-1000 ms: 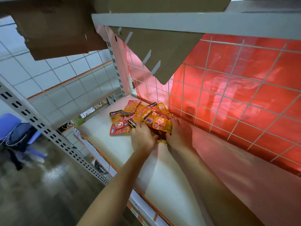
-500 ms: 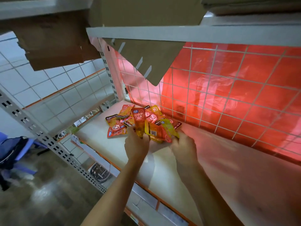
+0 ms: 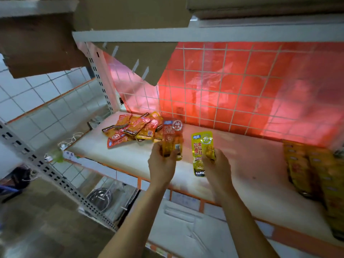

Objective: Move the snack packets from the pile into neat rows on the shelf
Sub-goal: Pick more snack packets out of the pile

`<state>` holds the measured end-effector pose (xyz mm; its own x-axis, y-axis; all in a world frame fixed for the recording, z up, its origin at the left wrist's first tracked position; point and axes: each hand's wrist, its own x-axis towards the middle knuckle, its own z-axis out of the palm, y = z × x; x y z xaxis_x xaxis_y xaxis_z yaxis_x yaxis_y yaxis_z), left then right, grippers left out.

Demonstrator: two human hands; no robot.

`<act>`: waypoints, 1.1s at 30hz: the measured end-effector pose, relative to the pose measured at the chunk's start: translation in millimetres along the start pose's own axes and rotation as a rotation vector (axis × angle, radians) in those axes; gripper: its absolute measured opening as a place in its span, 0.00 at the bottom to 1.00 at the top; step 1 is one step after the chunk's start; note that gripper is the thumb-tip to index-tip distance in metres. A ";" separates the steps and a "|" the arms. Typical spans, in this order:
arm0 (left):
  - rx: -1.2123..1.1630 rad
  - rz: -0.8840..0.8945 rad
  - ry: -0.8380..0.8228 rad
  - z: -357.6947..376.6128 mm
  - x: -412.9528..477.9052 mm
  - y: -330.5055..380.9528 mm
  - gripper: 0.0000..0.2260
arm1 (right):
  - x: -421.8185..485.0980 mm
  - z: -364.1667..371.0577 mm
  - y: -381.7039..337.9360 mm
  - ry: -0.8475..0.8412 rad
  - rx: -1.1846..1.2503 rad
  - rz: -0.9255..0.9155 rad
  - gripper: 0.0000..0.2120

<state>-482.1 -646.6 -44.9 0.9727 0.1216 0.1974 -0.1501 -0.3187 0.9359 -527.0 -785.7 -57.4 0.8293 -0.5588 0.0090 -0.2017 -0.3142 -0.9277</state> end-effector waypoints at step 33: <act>0.191 0.073 -0.631 213.1 -158.8 69.8 0.07 | -36.5 -295.0 94.0 0.470 0.296 0.171 0.06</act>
<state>-609.4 -888.5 -73.1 0.8869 -0.4620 -0.0048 -0.2419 -0.4733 0.8470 -730.0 -1021.3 -34.9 0.4633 -0.8849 -0.0483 -0.1017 0.0011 -0.9948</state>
